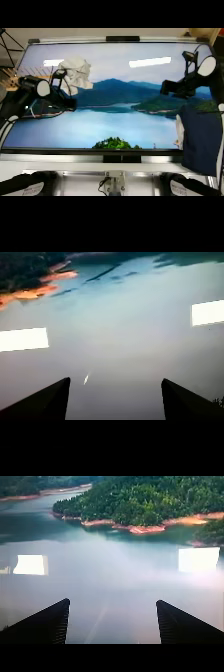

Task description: Fold the shirts.

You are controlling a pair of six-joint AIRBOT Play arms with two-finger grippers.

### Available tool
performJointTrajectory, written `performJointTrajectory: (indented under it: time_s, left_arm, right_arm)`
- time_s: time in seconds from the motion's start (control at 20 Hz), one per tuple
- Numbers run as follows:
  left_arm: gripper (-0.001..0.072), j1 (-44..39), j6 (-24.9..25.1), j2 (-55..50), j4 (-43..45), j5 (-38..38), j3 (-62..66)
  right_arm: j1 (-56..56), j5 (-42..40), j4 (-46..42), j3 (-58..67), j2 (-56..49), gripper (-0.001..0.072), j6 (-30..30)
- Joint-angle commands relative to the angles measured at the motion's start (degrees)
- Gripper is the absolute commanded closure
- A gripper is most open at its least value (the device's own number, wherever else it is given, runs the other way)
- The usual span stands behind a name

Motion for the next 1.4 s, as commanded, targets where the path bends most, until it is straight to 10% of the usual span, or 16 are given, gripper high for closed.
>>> performJointTrajectory:
  time_s: [0.0,0.15,0.3,0.5,0.7,0.8,0.9,1.35]
  left_arm:
    - [0.0069,1.0,-4.0,-2.3,0.2,11.5,0.3]
    - [0.0248,9.0,-3.4,-11.9,2.9,19.7,11.1]
    - [0.002,18.2,-3.3,-28.2,-2.6,9.4,30.8]
    - [0.002,22.6,-1.9,-43.3,-14.3,6.2,43.7]
    - [0.0023,20.6,0.0,-47.7,-22.9,19.3,44.1]
    - [0.0152,19.0,0.0,-48.4,-24.2,23.9,44.2]
    - [0.0664,17.8,2.0,-47.5,-24.6,24.4,44.2]
    - [0.0669,5.6,19.9,-9.2,-24.6,24.7,44.2]
  right_arm:
    - [0.0,-5.2,0.0,0.0,0.0,0.0067,-1.6]
    - [0.0,-7.0,0.4,0.0,0.0,0.0067,-2.0]
    - [0.0,-7.6,2.3,0.0,0.0,0.0068,-2.1]
    - [0.1,-7.4,5.4,0.0,0.0,0.0067,-5.0]
    - [0.1,-7.5,5.6,0.0,0.0,0.0068,-6.0]
    - [0.1,-7.5,5.6,0.0,0.0,0.0068,-6.0]
    - [0.1,-7.5,5.7,0.0,0.0,0.0068,-6.0]
    - [0.1,-5.8,4.2,2.1,11.1,0.0068,-6.8]
